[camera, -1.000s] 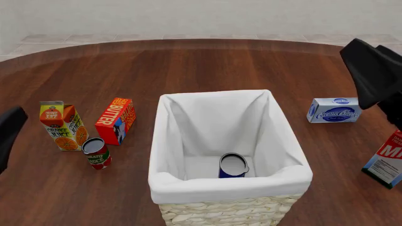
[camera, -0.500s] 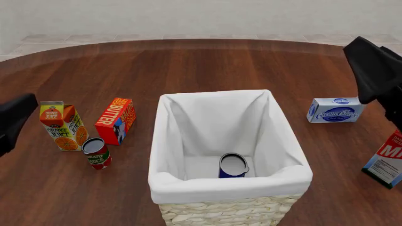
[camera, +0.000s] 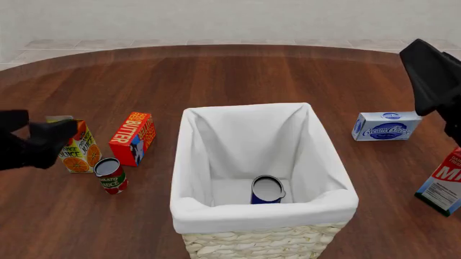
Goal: Pick up the alphabet soup and the tomato sauce, and put them in the basket.
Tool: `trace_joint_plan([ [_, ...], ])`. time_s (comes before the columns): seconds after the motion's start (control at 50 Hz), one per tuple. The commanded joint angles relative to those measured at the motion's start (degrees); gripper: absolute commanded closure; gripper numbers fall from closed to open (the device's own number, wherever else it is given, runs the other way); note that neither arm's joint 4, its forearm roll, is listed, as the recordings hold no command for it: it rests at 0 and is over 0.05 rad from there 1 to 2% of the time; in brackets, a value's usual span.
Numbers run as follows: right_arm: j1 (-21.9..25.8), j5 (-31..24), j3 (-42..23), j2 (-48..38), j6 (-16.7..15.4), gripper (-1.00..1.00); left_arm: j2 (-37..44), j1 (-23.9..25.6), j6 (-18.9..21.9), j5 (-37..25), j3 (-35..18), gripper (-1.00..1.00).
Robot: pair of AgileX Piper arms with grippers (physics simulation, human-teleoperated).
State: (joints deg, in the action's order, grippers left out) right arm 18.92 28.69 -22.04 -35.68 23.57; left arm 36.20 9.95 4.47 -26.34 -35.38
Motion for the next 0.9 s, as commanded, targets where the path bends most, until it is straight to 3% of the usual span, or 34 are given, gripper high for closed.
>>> trace_joint_plan([
  [0.02, -0.15, 0.23, 0.13, -0.03, 0.16, -1.00, 4.86, -0.12, -2.86, -3.66, -3.15, -1.00],
  [0.04, -0.15, 0.23, 0.13, -0.03, 0.16, -1.00, 4.87, -0.20, -3.26, -3.84, -3.37, -1.00],
  [0.08, -0.15, 0.23, 0.13, -0.03, 0.16, -1.00, 5.52, -1.23, -0.15, -4.11, -3.18, -1.00],
  [0.22, -0.13, 1.44, 0.34, -1.30, 0.24, -1.00, 7.13, -1.66, -1.20, -5.30, -2.79, -1.00],
  [0.24, -0.14, 1.55, 0.30, -1.47, 0.31, -1.00, 7.45, -2.96, 0.73, -5.19, -2.51, -1.00],
  [0.38, -0.05, 1.52, 0.16, -1.67, 0.20, -1.00, 9.03, -3.10, -1.07, -6.84, -2.83, -1.00],
  [0.42, -0.06, 1.66, 0.24, -2.04, -0.03, -1.00, 9.78, -3.59, 1.64, -7.48, -2.58, -1.00],
  [0.64, -0.26, 1.87, 0.49, -2.04, 0.11, -1.00, 13.61, -2.77, 0.62, -9.55, -4.91, -1.00],
  [0.68, -0.19, 1.92, 0.48, -2.12, 0.11, -1.00, 14.46, -1.40, -1.70, -10.21, -5.26, -1.00],
  [0.8, -0.03, 2.26, 0.56, -2.52, 0.05, -1.00, 15.65, -2.36, -0.76, -10.12, -4.61, -1.00],
  [0.9, 0.20, 2.05, 0.57, -2.44, 0.00, -1.00, 16.45, -1.17, -3.19, -10.06, -3.99, -1.00],
])
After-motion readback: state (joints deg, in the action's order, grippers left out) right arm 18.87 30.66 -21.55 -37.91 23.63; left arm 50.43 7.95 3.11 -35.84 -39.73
